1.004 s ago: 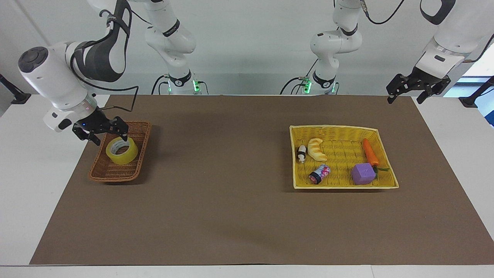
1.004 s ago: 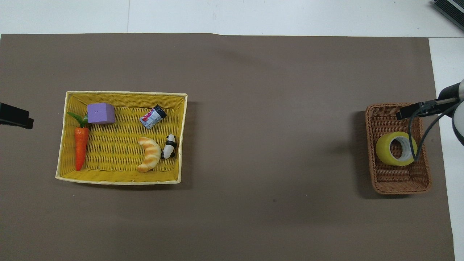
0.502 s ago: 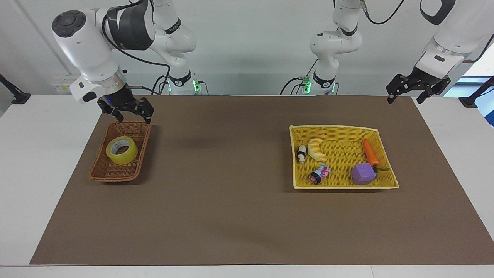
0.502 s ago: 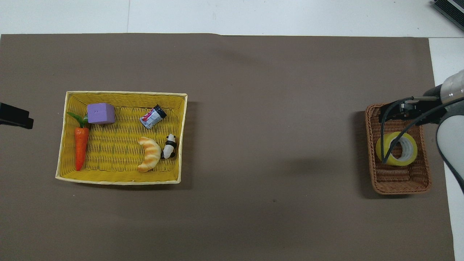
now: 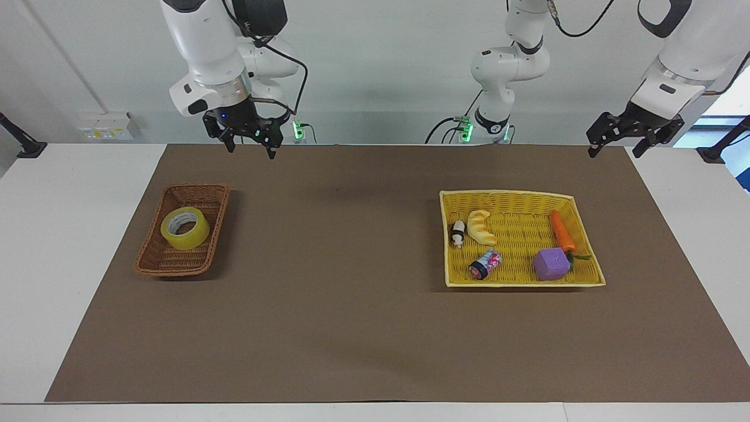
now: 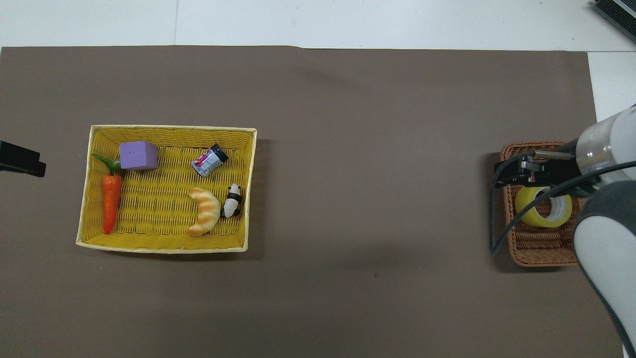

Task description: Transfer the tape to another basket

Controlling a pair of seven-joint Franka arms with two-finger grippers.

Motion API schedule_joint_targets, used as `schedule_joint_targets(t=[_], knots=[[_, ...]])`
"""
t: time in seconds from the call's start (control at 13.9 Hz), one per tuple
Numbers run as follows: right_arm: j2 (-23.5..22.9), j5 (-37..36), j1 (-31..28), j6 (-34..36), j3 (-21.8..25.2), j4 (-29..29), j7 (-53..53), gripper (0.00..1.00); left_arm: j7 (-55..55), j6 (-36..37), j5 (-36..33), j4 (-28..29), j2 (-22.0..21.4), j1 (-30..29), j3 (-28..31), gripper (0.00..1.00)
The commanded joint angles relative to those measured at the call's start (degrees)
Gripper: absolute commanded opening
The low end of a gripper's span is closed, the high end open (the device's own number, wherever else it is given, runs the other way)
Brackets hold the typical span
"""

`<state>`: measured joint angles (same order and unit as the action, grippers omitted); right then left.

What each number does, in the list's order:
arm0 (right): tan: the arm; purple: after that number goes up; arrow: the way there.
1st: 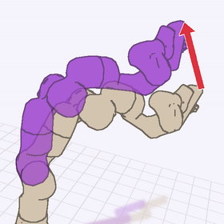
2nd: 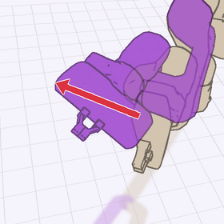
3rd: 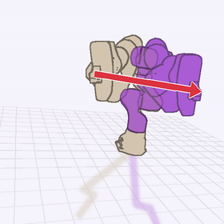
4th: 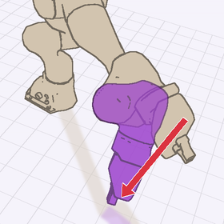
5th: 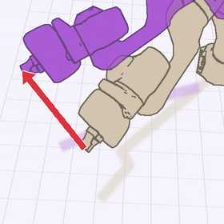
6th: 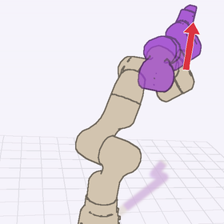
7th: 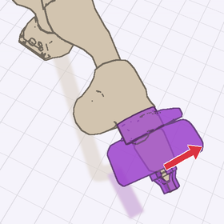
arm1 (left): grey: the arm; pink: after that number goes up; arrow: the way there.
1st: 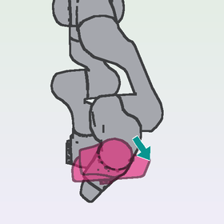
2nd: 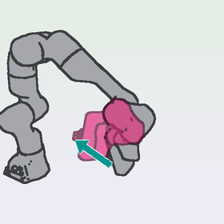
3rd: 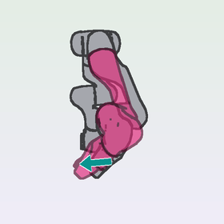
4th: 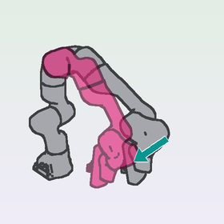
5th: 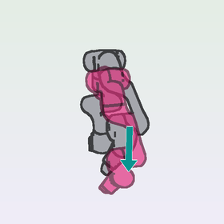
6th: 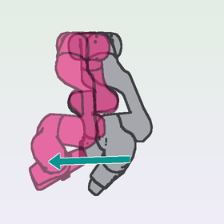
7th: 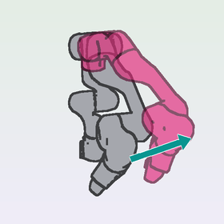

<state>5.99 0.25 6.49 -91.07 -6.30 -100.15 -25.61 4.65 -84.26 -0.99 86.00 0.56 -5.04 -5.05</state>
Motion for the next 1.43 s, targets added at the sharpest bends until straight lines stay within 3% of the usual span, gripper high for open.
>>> schedule_joint_targets(t=[0.0,0.36,0.57,1.36], knots=[[1.1,-2.2,0.9,0.0,0.3,2.7,-1.7,1.00,0.8,0.9,-0.4,0.1,-0.3,-0.7,-0.4,1.00],[0.3,-1.5,-7.3,8.3,3.0,12.9,9.1,1.00,0.8,0.9,-0.4,0.1,-0.4,-0.7,-0.4,1.00],[0.8,1.5,-11.7,7.6,3.3,10.3,9.7,1.00,0.8,0.9,-0.4,0.1,-0.4,-0.7,-0.4,1.00],[1.7,1.5,-12.0,7.8,3.3,8.9,12.2,1.00,0.8,0.9,-0.4,0.1,-0.4,-0.7,-0.4,1.00]])
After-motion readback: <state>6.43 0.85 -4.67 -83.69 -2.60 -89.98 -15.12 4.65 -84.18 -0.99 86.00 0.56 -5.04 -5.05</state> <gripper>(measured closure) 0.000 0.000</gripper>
